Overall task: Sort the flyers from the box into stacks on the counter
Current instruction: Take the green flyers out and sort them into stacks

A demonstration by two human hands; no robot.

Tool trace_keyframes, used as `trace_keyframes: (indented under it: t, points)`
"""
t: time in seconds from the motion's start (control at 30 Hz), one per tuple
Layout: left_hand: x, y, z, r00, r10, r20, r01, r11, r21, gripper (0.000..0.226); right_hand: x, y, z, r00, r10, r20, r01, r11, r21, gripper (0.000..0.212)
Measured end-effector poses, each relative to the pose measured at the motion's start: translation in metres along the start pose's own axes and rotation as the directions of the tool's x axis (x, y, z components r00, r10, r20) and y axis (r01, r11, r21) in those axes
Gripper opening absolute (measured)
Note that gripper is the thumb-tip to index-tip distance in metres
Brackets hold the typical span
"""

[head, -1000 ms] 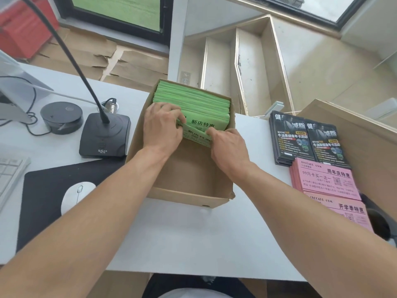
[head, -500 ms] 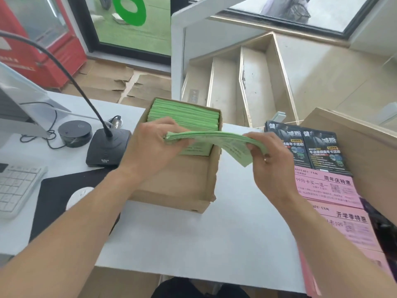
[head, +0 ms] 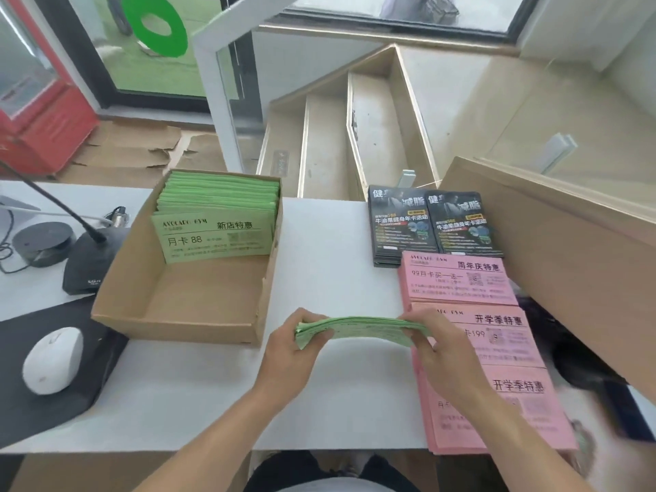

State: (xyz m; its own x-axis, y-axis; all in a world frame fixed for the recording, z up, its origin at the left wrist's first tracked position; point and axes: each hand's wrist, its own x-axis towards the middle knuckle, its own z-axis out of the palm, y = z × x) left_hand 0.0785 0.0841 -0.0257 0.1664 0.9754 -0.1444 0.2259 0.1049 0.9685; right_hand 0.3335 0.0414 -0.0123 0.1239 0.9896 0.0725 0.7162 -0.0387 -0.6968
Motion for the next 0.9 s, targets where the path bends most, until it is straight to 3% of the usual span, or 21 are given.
trace_keyframes:
  t: [0.13, 0.23, 0.4, 0.63, 0.7, 0.77, 0.83, 0.9]
  points:
    - [-0.004, -0.013, -0.003, 0.996, -0.060, -0.070, 0.062, 0.998, 0.025, 0.028, -0.001, 0.005, 0.011, 0.989, -0.075, 0.125, 0.087, 0.992, -0.091, 0.028]
    - [-0.008, -0.021, 0.003, 0.989, -0.116, -0.095, 0.118, 0.993, 0.018, 0.023, 0.001, 0.007, 0.012, 0.987, -0.115, 0.113, 0.129, 0.985, -0.119, 0.026]
    - [-0.006, -0.011, 0.016, 0.970, -0.113, -0.215, 0.120, 0.993, 0.020, 0.008, 0.009, 0.007, 0.008, 0.990, -0.118, 0.072, 0.123, 0.990, -0.071, 0.026]
    - [0.020, 0.010, 0.025, 0.932, -0.114, -0.343, 0.138, 0.989, 0.046, 0.015, 0.047, 0.002, 0.011, 0.979, 0.000, 0.205, 0.010, 0.999, -0.047, 0.025]
    - [0.038, 0.012, 0.026, 0.921, -0.127, -0.369, 0.178, 0.978, 0.107, 0.014, 0.067, -0.002, 0.014, 0.977, 0.028, 0.210, -0.006, 0.995, -0.104, 0.029]
    - [0.059, 0.009, 0.028, 0.920, -0.171, -0.353, 0.260, 0.940, 0.221, 0.018, 0.085, -0.004, 0.022, 0.991, -0.058, 0.123, 0.093, 0.946, -0.309, 0.040]
    - [0.080, 0.005, 0.030, 0.921, -0.210, -0.329, 0.319, 0.890, 0.327, 0.017, 0.095, -0.005, 0.035, 0.988, -0.137, 0.065, 0.152, 0.857, -0.493, 0.065]
    - [0.095, 0.004, 0.031, 0.920, -0.254, -0.299, 0.363, 0.842, 0.399, 0.019, 0.092, -0.009, 0.049, 0.978, -0.176, 0.111, 0.208, 0.806, -0.554, 0.082]
